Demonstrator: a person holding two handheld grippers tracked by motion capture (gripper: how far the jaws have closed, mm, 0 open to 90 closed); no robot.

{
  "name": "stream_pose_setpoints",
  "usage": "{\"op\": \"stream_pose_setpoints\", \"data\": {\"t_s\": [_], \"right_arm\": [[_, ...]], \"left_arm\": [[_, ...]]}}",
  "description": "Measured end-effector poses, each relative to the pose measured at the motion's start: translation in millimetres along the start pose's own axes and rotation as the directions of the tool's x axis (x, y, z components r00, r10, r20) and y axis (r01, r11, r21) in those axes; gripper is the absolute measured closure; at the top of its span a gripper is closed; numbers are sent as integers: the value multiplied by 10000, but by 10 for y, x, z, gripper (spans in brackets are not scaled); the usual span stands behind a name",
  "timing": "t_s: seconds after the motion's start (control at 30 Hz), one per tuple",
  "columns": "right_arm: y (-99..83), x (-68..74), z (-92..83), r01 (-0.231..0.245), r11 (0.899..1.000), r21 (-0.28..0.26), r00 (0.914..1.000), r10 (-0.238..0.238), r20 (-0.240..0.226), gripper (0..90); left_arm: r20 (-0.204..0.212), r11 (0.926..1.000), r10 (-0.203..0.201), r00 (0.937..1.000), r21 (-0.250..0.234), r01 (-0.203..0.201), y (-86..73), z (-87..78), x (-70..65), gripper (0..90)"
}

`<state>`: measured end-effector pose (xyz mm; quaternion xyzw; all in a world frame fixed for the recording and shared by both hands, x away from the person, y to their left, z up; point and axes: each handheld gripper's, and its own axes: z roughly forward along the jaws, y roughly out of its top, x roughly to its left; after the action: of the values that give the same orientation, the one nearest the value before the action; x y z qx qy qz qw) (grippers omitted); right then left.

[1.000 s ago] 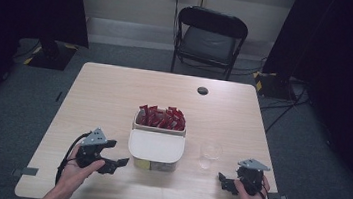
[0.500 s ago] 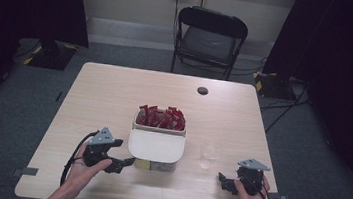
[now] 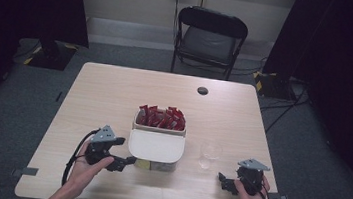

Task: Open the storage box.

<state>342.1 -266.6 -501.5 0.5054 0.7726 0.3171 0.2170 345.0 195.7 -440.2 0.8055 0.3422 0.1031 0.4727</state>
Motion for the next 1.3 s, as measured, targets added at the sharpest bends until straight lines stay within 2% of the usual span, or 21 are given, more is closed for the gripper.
{"op": "stream_pose_setpoints", "data": {"t_s": [0.23, 0.37, 0.4, 0.5, 0.77, 0.83, 1.3], "right_arm": [[0, 0, 0, 3, 10000, 1, 10000, -3, 1, 0], [0, 1, 1, -13, 10000, -10, 10000, 13, 6, 0], [0, 0, 1, -3, 10000, -7, 10000, 3, 7, 0], [0, 1, 0, -10, 10000, -4, 10000, 10, 2, 0], [0, 0, 0, 2, 10000, 1, 10000, -2, 3, 0], [0, 0, 0, 4, 10000, -6, 10000, -4, -5, 0], [0, 0, 0, 2, 10000, -7, 10000, -2, -4, 0]], "left_arm": [[63, 10000, -9, 10000, -99, 10, 5, -13, 0, 156], [133, 9999, 139, 9998, 17, -139, 33, -20, 15, 153], [230, 10000, 68, 9997, -37, -68, 48, -24, 13, 152], [167, 9998, 138, 9998, -134, -136, 81, -43, 5, 154], [349, 9999, 6, 9994, -127, -1, 122, -48, 11, 155], [364, 10000, 72, 9993, -54, -70, 139, -60, 20, 155], [620, 9996, -34, 9981, -291, 52, 259, -87, 43, 155]]}}
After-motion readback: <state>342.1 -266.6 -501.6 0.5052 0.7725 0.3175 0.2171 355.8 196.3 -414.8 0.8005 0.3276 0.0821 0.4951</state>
